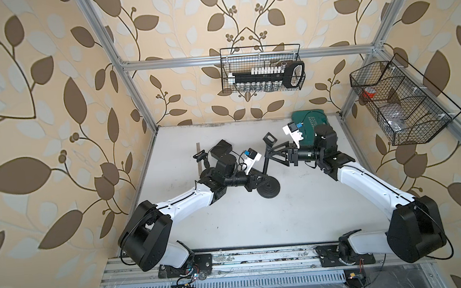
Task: Assemble a microphone stand
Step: Hold the microphone stand pole at the microphone stand base.
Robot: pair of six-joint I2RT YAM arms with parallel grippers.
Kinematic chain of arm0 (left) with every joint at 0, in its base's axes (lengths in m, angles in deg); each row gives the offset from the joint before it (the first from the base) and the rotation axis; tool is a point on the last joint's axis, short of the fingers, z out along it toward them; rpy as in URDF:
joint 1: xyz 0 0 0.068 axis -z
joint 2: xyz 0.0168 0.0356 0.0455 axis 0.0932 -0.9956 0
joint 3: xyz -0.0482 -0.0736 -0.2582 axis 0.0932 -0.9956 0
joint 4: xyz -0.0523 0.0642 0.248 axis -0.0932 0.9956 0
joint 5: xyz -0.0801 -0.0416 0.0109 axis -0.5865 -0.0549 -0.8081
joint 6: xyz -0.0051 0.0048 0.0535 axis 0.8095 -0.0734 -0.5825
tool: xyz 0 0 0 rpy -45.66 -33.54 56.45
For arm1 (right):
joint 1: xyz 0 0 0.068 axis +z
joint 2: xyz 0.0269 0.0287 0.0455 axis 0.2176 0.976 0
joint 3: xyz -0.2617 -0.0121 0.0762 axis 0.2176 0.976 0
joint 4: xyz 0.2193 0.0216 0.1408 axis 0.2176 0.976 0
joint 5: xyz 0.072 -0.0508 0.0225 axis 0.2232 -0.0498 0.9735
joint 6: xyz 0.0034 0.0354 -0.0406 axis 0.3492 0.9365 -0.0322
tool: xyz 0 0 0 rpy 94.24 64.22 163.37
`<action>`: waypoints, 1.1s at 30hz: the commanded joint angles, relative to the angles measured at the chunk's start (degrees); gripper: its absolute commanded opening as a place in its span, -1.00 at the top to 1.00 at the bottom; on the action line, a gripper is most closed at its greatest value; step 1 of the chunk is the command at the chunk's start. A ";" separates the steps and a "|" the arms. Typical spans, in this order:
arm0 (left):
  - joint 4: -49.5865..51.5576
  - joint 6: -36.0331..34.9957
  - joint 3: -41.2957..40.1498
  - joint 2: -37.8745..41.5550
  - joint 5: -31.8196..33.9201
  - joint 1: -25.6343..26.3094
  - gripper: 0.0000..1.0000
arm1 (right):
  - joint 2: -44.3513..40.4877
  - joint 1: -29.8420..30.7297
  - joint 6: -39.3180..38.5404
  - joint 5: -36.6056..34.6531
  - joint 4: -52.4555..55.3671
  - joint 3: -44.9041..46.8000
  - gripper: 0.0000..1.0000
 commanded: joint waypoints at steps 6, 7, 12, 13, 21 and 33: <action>-1.72 -0.01 -0.36 0.63 2.17 -0.54 0.94 | -4.44 -0.06 -2.97 -6.24 7.38 1.27 -0.38; -1.87 -0.01 -0.44 0.71 2.19 -0.53 0.94 | -4.19 -0.05 -2.16 -6.24 7.15 1.17 -0.37; -2.93 0.09 -0.97 0.82 1.75 -0.53 0.94 | -2.27 0.46 1.45 -4.90 3.98 0.98 -0.37; -3.01 0.16 -0.89 0.74 1.56 -0.55 0.94 | -2.01 0.70 1.40 -4.88 3.82 0.87 -0.37; -3.60 0.69 -1.02 0.54 0.77 -0.47 0.94 | 0.29 3.92 3.74 -7.82 0.38 0.62 -0.31; -3.84 0.77 -1.15 0.45 0.51 -0.31 0.94 | 1.18 3.96 9.60 -12.35 -6.57 2.29 0.13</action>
